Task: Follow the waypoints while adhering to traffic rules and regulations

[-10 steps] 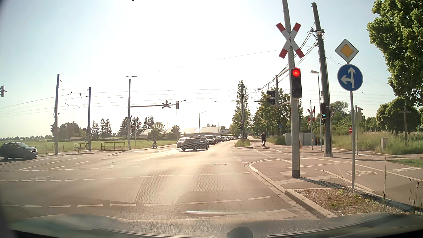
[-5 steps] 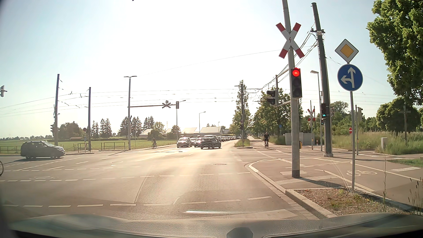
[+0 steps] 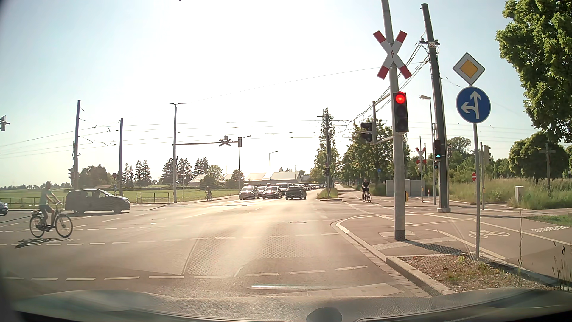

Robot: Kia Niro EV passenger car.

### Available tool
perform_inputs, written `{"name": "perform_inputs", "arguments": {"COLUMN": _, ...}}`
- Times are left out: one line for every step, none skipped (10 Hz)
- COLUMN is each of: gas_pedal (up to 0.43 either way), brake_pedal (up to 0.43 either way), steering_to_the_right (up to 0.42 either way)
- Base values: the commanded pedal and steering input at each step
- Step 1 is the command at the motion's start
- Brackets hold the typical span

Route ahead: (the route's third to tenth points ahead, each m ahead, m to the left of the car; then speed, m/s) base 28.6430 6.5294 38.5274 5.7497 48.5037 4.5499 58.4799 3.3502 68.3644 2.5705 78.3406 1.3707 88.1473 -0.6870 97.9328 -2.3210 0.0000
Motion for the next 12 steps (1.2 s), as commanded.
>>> {"name": "perform_inputs", "arguments": {"gas_pedal": 0.0, "brake_pedal": 0.317, "steering_to_the_right": -0.02}}
{"name": "perform_inputs", "arguments": {"gas_pedal": 0.0, "brake_pedal": 0.317, "steering_to_the_right": -0.02}}
{"name": "perform_inputs", "arguments": {"gas_pedal": 0.0, "brake_pedal": 0.317, "steering_to_the_right": -0.02}}
{"name": "perform_inputs", "arguments": {"gas_pedal": 0.0, "brake_pedal": 0.317, "steering_to_the_right": -0.02}}
{"name": "perform_inputs", "arguments": {"gas_pedal": 0.0, "brake_pedal": 0.317, "steering_to_the_right": -0.02}}
{"name": "perform_inputs", "arguments": {"gas_pedal": 0.0, "brake_pedal": 0.317, "steering_to_the_right": -0.021}}
{"name": "perform_inputs", "arguments": {"gas_pedal": 0.0, "brake_pedal": 0.317, "steering_to_the_right": -0.02}}
{"name": "perform_inputs", "arguments": {"gas_pedal": 0.0, "brake_pedal": 0.317, "steering_to_the_right": -0.02}}
{"name": "perform_inputs", "arguments": {"gas_pedal": 0.0, "brake_pedal": 0.317, "steering_to_the_right": -0.021}}
{"name": "perform_inputs", "arguments": {"gas_pedal": 0.0, "brake_pedal": 0.317, "steering_to_the_right": -0.021}}
{"name": "perform_inputs", "arguments": {"gas_pedal": 0.0, "brake_pedal": 0.317, "steering_to_the_right": -0.02}}
{"name": "perform_inputs", "arguments": {"gas_pedal": 0.0, "brake_pedal": 0.317, "steering_to_the_right": -0.02}}
